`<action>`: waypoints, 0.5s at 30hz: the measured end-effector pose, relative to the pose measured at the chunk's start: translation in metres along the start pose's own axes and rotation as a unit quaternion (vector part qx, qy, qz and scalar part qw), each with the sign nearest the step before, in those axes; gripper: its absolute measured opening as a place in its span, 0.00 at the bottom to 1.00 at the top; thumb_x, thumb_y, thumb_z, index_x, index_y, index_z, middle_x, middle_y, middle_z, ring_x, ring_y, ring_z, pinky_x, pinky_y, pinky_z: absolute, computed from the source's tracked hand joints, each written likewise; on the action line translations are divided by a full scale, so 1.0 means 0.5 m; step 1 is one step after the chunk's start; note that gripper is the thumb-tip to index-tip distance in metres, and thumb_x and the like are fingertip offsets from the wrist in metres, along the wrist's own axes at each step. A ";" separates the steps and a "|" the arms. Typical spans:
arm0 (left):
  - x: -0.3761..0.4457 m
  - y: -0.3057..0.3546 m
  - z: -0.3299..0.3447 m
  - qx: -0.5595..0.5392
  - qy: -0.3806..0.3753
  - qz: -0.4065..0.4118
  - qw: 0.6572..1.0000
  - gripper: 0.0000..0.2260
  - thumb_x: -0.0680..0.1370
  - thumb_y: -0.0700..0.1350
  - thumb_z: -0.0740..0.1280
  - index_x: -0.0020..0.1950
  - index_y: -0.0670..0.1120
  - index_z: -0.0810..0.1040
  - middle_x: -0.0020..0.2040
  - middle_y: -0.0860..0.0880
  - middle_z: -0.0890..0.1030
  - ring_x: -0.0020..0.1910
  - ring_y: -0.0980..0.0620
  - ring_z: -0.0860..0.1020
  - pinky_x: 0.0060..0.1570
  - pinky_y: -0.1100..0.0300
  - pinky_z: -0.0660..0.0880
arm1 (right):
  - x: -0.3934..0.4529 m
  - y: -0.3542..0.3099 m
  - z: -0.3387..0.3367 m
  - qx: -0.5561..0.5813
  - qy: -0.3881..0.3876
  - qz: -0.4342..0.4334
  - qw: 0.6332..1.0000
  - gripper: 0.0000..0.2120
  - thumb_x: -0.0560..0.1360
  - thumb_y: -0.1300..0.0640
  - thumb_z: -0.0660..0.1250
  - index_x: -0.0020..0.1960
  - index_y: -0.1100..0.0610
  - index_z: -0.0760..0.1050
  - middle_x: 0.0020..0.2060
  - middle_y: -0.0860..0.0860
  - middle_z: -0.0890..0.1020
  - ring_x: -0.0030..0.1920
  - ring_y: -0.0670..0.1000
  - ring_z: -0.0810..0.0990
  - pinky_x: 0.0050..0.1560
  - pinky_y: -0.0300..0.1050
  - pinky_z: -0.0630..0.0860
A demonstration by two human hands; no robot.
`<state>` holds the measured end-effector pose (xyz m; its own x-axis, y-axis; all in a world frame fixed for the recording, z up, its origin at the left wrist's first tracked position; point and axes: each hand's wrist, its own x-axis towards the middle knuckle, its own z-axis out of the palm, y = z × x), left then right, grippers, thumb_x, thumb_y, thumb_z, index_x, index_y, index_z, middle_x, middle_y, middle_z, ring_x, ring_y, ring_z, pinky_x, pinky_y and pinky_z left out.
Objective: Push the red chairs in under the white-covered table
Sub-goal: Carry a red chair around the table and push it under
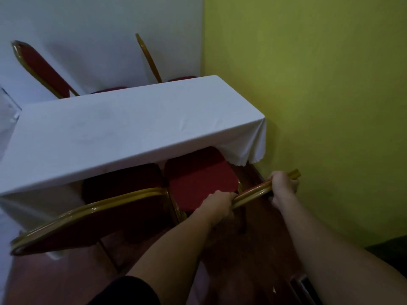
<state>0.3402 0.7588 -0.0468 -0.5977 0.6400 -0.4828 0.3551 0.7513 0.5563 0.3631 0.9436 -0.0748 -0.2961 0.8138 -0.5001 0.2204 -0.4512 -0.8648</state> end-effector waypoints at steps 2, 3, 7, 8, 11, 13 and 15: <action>0.008 -0.016 -0.010 -0.006 0.029 -0.008 1.000 0.25 0.81 0.40 0.65 0.77 0.54 0.69 0.64 0.45 0.79 0.57 0.45 0.79 0.56 0.52 0.78 | 0.006 -0.009 0.031 -0.009 -0.004 0.000 1.000 0.48 0.56 0.62 0.64 0.76 0.59 0.61 0.58 0.59 0.80 0.52 0.63 0.83 0.55 0.65 0.81; 0.013 -0.024 -0.014 -0.010 0.040 -0.015 0.999 0.25 0.81 0.40 0.65 0.77 0.55 0.68 0.64 0.45 0.79 0.57 0.45 0.79 0.57 0.51 0.77 | 0.008 -0.013 0.046 -0.014 -0.004 0.001 1.000 0.47 0.57 0.62 0.65 0.77 0.59 0.60 0.58 0.59 0.80 0.52 0.62 0.83 0.55 0.65 0.81; 0.039 -0.048 -0.035 -0.045 0.055 -0.055 0.996 0.26 0.80 0.39 0.64 0.77 0.57 0.68 0.63 0.45 0.78 0.60 0.42 0.78 0.65 0.45 0.75 | 0.012 -0.024 0.105 -0.025 0.009 0.005 1.000 0.40 0.65 0.61 0.66 0.77 0.58 0.60 0.58 0.58 0.79 0.51 0.62 0.82 0.55 0.64 0.82; 0.044 -0.051 -0.043 -0.057 0.055 -0.063 0.995 0.27 0.79 0.38 0.64 0.77 0.57 0.68 0.64 0.45 0.77 0.62 0.42 0.77 0.67 0.42 0.74 | 0.012 -0.025 0.118 -0.027 0.015 0.007 0.999 0.38 0.67 0.61 0.65 0.76 0.58 0.61 0.58 0.58 0.79 0.51 0.62 0.82 0.54 0.63 0.82; 0.060 -0.059 -0.069 -0.080 0.041 -0.080 0.993 0.30 0.79 0.36 0.64 0.78 0.58 0.67 0.67 0.44 0.75 0.66 0.40 0.74 0.72 0.36 0.68 | 0.014 -0.033 0.149 -0.044 0.032 0.008 0.998 0.34 0.71 0.59 0.63 0.76 0.58 0.61 0.59 0.58 0.79 0.52 0.61 0.81 0.55 0.62 0.82; 0.073 -0.066 -0.082 -0.091 0.036 -0.083 0.992 0.31 0.78 0.35 0.64 0.78 0.58 0.67 0.68 0.44 0.75 0.67 0.39 0.74 0.72 0.37 0.67 | 0.019 -0.040 0.164 -0.055 0.042 0.004 0.998 0.33 0.73 0.58 0.62 0.77 0.59 0.60 0.60 0.58 0.77 0.53 0.61 0.80 0.56 0.60 0.81; 0.088 -0.074 -0.090 -0.108 0.034 -0.084 0.990 0.31 0.78 0.35 0.65 0.77 0.59 0.67 0.68 0.45 0.75 0.67 0.40 0.74 0.71 0.38 0.69 | 0.030 -0.045 0.177 -0.069 0.057 -0.004 0.996 0.32 0.74 0.59 0.62 0.77 0.59 0.59 0.60 0.59 0.76 0.52 0.61 0.78 0.53 0.55 0.79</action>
<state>0.2683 0.7517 -0.0582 -0.6845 0.4909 -0.5389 0.0887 0.7899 0.6068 0.2713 0.9334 -0.0669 -0.1933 0.8569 -0.4778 0.3472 -0.3957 -0.8502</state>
